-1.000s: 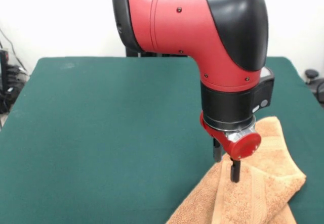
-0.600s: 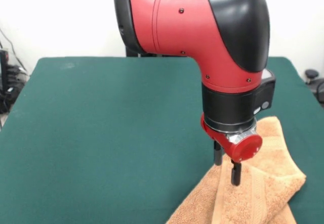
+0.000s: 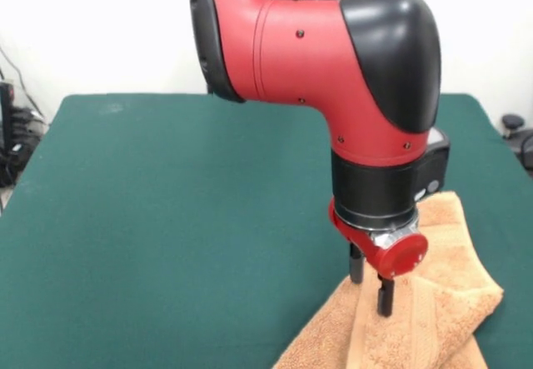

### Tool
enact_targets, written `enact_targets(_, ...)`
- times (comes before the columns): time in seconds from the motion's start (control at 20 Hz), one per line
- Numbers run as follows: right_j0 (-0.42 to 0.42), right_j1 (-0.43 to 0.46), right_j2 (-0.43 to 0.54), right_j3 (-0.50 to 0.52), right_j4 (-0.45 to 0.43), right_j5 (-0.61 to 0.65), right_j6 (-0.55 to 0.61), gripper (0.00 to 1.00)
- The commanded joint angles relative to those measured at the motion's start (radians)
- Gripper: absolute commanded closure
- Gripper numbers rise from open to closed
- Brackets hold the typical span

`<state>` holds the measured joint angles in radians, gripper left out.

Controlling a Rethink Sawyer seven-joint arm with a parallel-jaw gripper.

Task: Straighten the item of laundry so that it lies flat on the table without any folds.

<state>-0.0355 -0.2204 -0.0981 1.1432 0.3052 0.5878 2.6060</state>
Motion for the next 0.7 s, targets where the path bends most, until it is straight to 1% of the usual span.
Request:
enact_targets(0.05,0.018,0.094,0.154,0.073,-0.043,-0.057,-0.032,0.0)
enact_targets(0.5,0.026,0.136,0.157,0.043,-0.044,-0.061,-0.019,0.0)
enact_targets(0.7,0.038,0.137,0.147,0.038,-0.056,-0.061,-0.024,0.0)
